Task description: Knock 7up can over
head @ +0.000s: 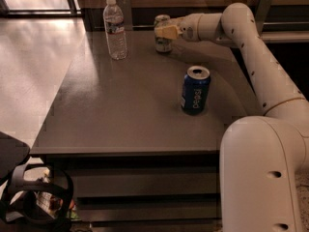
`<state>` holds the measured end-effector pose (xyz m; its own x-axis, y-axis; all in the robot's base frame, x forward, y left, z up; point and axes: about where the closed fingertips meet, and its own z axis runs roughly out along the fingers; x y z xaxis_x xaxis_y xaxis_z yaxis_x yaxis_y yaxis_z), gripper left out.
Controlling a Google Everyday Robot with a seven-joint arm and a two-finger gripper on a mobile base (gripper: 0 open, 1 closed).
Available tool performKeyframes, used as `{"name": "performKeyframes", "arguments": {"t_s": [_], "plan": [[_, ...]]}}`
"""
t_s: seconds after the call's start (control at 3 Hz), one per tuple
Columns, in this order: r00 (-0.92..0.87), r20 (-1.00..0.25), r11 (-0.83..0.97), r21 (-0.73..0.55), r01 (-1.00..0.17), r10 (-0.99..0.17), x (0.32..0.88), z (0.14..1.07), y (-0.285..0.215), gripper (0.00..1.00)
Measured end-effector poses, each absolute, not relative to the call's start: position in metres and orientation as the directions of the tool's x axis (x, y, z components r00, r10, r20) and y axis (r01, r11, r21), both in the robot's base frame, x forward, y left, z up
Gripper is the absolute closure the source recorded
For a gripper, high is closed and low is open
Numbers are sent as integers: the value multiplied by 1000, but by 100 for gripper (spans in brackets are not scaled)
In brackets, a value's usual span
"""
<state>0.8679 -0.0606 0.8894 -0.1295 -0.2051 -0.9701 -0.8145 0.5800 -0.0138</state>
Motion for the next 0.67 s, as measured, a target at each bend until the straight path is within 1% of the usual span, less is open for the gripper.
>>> {"name": "performKeyframes", "arguments": {"t_s": [0.67], "plan": [[-189, -914, 644, -97, -758, -360, 837, 924, -100, 100]]}}
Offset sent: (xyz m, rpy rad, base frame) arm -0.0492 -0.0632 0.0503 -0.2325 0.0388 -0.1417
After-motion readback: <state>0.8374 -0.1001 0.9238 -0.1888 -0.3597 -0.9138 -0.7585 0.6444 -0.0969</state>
